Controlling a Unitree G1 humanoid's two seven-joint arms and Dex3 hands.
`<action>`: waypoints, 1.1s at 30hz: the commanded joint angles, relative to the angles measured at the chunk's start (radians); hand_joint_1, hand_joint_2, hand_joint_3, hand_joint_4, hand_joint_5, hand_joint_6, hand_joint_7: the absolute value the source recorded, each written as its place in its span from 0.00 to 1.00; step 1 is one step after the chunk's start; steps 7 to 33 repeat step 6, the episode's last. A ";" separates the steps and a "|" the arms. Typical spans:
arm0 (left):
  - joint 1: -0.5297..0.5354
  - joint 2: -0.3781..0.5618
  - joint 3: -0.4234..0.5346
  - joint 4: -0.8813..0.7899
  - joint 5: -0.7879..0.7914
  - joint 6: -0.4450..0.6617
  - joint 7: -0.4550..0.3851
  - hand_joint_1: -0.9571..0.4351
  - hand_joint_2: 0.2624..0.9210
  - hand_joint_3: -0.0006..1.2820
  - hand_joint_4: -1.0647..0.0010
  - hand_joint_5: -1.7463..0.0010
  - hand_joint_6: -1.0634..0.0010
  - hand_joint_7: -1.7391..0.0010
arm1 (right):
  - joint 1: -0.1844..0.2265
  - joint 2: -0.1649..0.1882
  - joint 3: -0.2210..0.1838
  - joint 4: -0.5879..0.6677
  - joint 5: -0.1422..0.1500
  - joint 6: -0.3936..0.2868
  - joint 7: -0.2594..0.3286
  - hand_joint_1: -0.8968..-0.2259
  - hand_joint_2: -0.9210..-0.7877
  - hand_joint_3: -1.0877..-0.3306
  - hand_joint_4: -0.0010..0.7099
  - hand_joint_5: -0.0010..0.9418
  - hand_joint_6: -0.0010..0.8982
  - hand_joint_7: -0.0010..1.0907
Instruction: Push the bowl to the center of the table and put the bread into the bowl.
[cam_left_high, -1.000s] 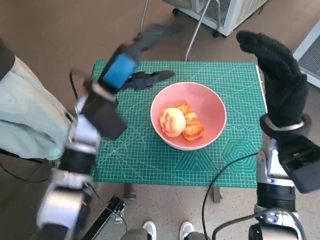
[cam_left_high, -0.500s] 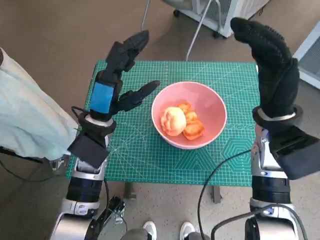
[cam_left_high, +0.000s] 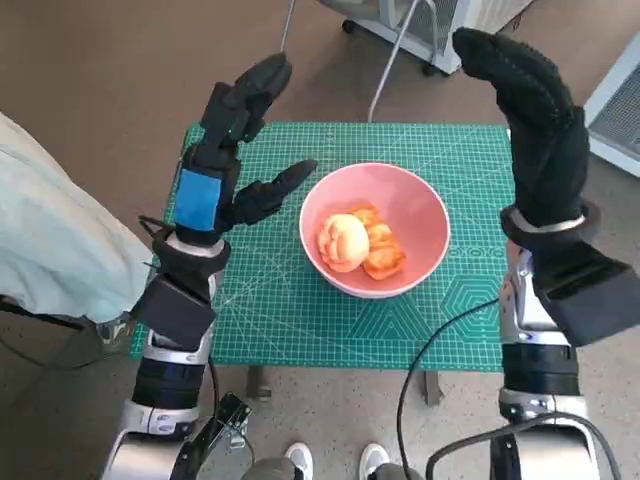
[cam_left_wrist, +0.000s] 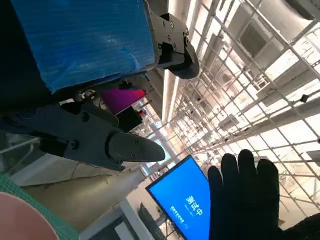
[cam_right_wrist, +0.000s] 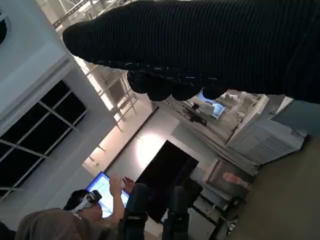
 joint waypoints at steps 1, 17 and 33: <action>0.012 0.000 0.001 -0.011 0.004 -0.017 0.009 0.48 1.00 0.14 0.63 1.00 0.87 0.66 | 0.002 0.004 0.010 0.018 -0.024 -0.002 -0.012 0.42 0.00 0.42 0.22 0.15 0.00 0.58; 0.014 0.003 0.005 -0.014 0.006 -0.020 0.013 0.48 1.00 0.14 0.63 1.00 0.87 0.67 | 0.008 0.008 0.015 0.015 -0.028 -0.001 -0.015 0.42 0.00 0.41 0.22 0.14 0.00 0.59; 0.014 0.003 0.005 -0.014 0.006 -0.020 0.013 0.48 1.00 0.14 0.63 1.00 0.87 0.67 | 0.008 0.008 0.015 0.015 -0.028 -0.001 -0.015 0.42 0.00 0.41 0.22 0.14 0.00 0.59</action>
